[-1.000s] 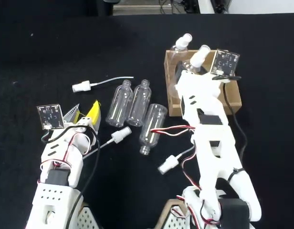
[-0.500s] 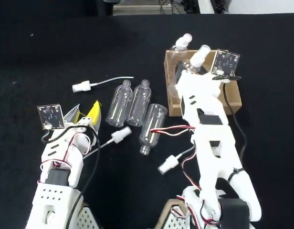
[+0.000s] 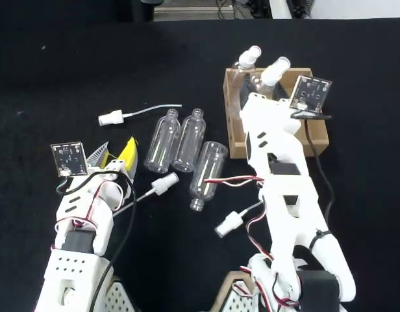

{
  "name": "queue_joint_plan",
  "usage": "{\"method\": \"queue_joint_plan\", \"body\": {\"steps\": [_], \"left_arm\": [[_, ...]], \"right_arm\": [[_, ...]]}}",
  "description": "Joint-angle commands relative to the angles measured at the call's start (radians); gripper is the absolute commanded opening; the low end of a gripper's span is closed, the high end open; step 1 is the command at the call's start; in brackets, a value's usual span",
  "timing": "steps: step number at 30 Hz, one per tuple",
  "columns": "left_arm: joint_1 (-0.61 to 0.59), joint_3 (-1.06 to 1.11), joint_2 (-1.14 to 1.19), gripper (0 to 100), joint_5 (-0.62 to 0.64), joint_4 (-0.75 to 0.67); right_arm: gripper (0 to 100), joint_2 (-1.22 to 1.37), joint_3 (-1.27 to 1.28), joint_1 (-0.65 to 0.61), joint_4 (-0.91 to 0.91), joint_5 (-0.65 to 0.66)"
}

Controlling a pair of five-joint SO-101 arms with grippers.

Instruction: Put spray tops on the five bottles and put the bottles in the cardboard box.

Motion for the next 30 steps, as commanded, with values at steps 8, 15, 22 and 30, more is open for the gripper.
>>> {"method": "queue_joint_plan", "body": {"steps": [8, 15, 22, 30], "left_arm": [[0.008, 0.022, -0.008, 20, -0.002, -0.023], [0.004, 0.022, -0.002, 20, -0.002, -0.017], [0.004, 0.022, -0.002, 20, -0.002, -0.017], [0.004, 0.022, -0.002, 20, -0.002, -0.017]], "right_arm": [[1.1, -0.002, -0.082, 0.130, -0.029, 0.000], [1.1, 0.007, -0.162, 0.133, -0.029, 0.095], [1.1, 0.179, -0.268, 0.146, -0.032, 0.169], [1.1, 0.456, -0.484, 0.150, -0.029, 0.169]]}}
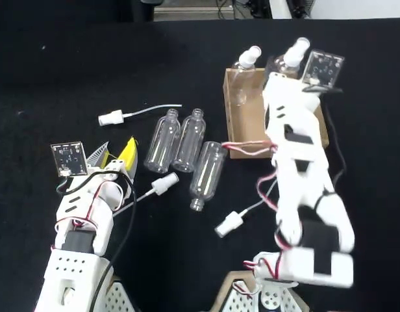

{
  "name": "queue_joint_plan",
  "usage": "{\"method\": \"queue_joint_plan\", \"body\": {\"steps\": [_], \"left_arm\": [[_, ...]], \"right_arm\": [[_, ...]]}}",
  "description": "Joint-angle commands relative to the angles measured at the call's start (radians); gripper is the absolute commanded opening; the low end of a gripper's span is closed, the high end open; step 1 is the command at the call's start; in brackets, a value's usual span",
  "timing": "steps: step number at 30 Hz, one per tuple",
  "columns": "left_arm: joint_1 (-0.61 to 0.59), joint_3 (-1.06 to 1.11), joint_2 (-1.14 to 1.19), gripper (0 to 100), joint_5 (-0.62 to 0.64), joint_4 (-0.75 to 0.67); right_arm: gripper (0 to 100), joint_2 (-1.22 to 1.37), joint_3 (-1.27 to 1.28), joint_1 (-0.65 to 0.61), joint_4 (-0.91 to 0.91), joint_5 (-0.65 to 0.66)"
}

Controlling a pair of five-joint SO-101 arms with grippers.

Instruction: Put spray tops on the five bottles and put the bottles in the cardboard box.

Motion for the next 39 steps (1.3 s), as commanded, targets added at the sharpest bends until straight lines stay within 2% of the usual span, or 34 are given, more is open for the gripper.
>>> {"method": "queue_joint_plan", "body": {"steps": [1, 11, 39], "left_arm": [[0.004, 0.022, -0.002, 20, -0.002, -0.017], [0.004, 0.022, -0.002, 20, -0.002, -0.017], [0.004, 0.022, -0.002, 20, -0.002, -0.020]], "right_arm": [[1.1, 0.068, -0.134, 0.020, -0.026, 0.009], [1.1, 0.262, -0.274, 0.021, -0.029, 0.009], [1.1, 0.417, -0.429, 0.020, -0.032, 0.011]]}}
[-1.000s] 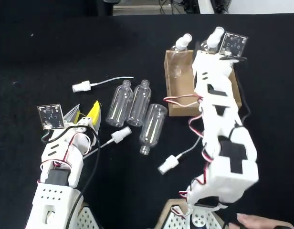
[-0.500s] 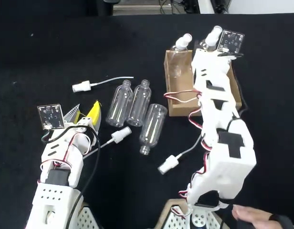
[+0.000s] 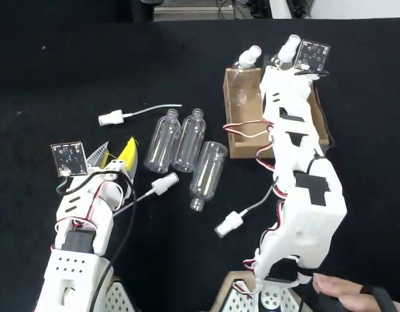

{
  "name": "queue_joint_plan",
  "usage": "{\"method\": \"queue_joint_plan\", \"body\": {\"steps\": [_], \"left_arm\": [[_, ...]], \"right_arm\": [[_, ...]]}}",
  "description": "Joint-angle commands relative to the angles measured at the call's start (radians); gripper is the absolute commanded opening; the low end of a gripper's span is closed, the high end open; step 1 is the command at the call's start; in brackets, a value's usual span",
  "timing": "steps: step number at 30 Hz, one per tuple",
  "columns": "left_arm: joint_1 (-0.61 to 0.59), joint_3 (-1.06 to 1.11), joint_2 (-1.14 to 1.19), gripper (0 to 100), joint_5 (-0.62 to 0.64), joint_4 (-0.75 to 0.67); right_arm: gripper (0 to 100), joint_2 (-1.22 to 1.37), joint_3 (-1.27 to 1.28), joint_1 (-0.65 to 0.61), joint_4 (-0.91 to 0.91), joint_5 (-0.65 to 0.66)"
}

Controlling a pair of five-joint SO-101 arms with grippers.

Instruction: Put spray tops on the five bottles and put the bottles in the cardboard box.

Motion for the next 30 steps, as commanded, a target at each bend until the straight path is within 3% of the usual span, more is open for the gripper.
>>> {"method": "queue_joint_plan", "body": {"steps": [1, 30], "left_arm": [[0.004, 0.022, -0.002, 20, -0.002, -0.020], [0.004, 0.022, -0.002, 20, -0.002, -0.020]], "right_arm": [[1.1, -0.015, -0.076, 0.015, -0.032, 0.011], [1.1, -0.015, -0.081, 0.000, -0.026, 0.035]]}}
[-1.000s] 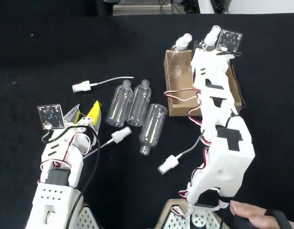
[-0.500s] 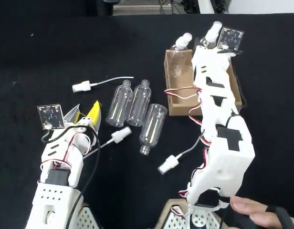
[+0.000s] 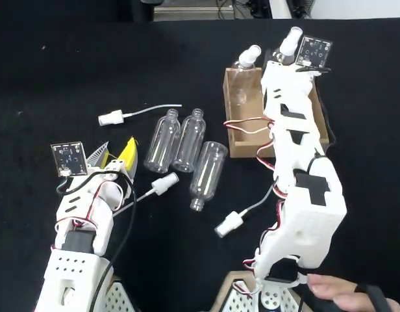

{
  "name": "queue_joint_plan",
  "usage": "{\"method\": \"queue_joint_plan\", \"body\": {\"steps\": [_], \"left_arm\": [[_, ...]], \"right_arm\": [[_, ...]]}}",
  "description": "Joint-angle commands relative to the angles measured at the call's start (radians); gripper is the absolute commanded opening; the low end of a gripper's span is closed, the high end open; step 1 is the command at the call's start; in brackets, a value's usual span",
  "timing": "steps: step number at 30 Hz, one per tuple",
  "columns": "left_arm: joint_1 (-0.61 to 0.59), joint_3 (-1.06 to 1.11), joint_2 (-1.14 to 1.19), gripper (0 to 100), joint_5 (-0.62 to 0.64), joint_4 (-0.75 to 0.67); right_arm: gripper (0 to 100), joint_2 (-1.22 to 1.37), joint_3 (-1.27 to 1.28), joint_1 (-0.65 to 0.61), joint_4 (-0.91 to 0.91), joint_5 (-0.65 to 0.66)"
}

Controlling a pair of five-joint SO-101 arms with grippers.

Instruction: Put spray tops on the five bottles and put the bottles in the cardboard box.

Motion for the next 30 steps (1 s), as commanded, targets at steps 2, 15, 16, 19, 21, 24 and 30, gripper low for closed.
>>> {"method": "queue_joint_plan", "body": {"steps": [2, 15, 16, 19, 21, 24, 30], "left_arm": [[0.004, 0.022, -0.002, 20, -0.002, -0.020], [0.004, 0.022, -0.002, 20, -0.002, -0.021], [0.004, 0.022, -0.002, 20, -0.002, -0.021], [0.004, 0.022, -0.002, 20, -0.002, -0.021], [0.004, 0.022, -0.002, 20, -0.002, -0.021], [0.004, 0.022, -0.002, 20, -0.002, -0.021], [0.004, 0.022, -0.002, 20, -0.002, -0.021]], "right_arm": [[1.1, -0.016, -0.028, -0.008, -0.031, 0.083], [1.1, 0.005, 0.005, -0.023, -0.087, 0.103], [1.1, 0.012, 0.016, -0.023, -0.110, 0.103], [1.1, 0.022, 0.061, -0.023, -0.195, 0.103], [1.0, 0.022, 0.081, -0.023, -0.230, 0.104], [1.0, 0.024, 0.088, -0.023, -0.241, 0.104], [1.0, 0.025, 0.104, -0.034, -0.244, 0.103]]}}
